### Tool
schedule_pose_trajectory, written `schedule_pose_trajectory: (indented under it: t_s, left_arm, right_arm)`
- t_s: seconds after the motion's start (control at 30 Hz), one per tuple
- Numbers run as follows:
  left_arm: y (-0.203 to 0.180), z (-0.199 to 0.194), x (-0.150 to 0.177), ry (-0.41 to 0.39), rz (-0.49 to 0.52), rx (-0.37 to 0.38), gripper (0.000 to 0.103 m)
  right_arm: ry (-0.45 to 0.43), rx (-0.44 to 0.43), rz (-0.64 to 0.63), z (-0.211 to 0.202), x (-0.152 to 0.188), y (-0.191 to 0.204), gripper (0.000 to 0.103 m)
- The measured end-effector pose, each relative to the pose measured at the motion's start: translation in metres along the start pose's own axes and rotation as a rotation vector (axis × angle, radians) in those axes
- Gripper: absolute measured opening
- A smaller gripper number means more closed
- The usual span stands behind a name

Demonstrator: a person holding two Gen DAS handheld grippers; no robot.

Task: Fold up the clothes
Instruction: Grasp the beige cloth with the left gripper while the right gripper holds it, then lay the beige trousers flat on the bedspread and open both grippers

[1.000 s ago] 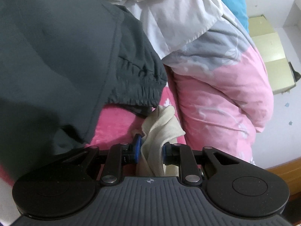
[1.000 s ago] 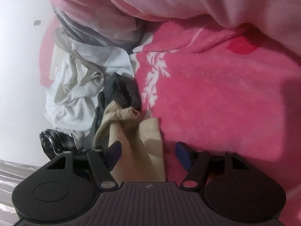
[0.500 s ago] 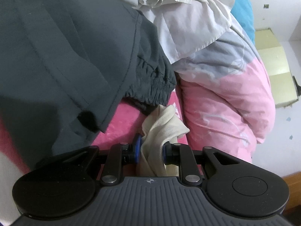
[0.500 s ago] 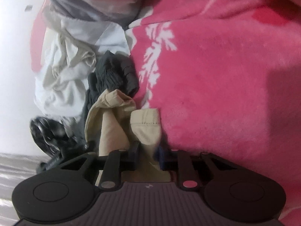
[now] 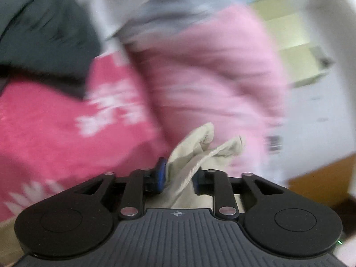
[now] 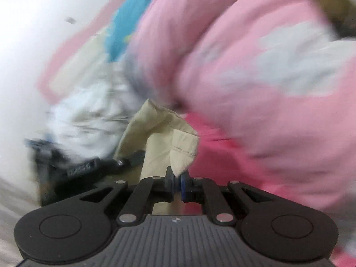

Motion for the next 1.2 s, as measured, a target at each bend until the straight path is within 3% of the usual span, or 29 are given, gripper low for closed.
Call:
schedule_pose_trajectory:
  t_s: [0.07, 0.13, 0.23, 0.3, 0.57, 0.67, 0.73, 0.87, 0.93, 1.03, 1.2]
  left_arm:
    - [0.024, 0.019, 0.005, 0.089, -0.078, -0.119, 0.031]
    - [0.029, 0.016, 0.004, 0.078, -0.096, -0.125, 0.032]
    - [0.016, -0.006, -0.003, 0.025, -0.020, -0.197, 0.047]
    - [0.008, -0.023, -0.006, 0.000, 0.044, -0.260, 0.049]
    - [-0.025, -0.066, 0.017, -0.030, 0.053, -0.213, 0.052]
    - [-0.033, -0.075, 0.037, -0.017, 0.028, -0.184, 0.052]
    - [-0.039, -0.077, 0.045, -0.019, 0.033, -0.175, 0.054]
    - [-0.037, -0.077, 0.057, -0.005, 0.013, -0.203, 0.054]
    - [-0.035, -0.078, 0.062, 0.002, 0.016, -0.221, 0.054]
    - [-0.033, -0.084, 0.072, 0.023, 0.046, -0.263, 0.054]
    - [-0.020, -0.113, 0.094, 0.015, 0.023, -0.350, 0.054]
  right_arm:
    - [0.002, 0.102, 0.017, 0.010, 0.007, -0.022, 0.007]
    - [0.005, 0.196, 0.041, 0.021, 0.014, -0.044, 0.007]
    - [0.020, 0.206, 0.168, 0.028, 0.012, -0.071, 0.007]
    - [0.003, 0.197, 0.202, 0.023, 0.006, -0.076, 0.007]
    - [-0.096, 0.116, -0.141, 0.009, 0.001, -0.020, 0.003]
    - [-0.090, 0.100, -0.310, 0.010, 0.017, 0.007, 0.002]
    - [-0.082, 0.081, -0.497, 0.010, 0.039, 0.031, 0.002]
    - [-0.099, 0.050, -0.724, 0.010, 0.074, 0.063, 0.002]
    - [-0.113, 0.052, -0.724, 0.005, 0.075, 0.065, 0.002]
    - [-0.128, 0.119, -0.615, -0.004, 0.058, 0.040, 0.002]
    - [-0.042, 0.310, -0.195, -0.002, 0.014, -0.063, 0.005]
Point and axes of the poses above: each gripper's, at about its wrist camera, not at the fingertips, and z roughly the way its jaws point, y to its left, x to its underside, the point moved 3 cm from there along z, roughly the way its jaws point, and after that the axes turned 11 degrees about z, right-handed, at the moved point
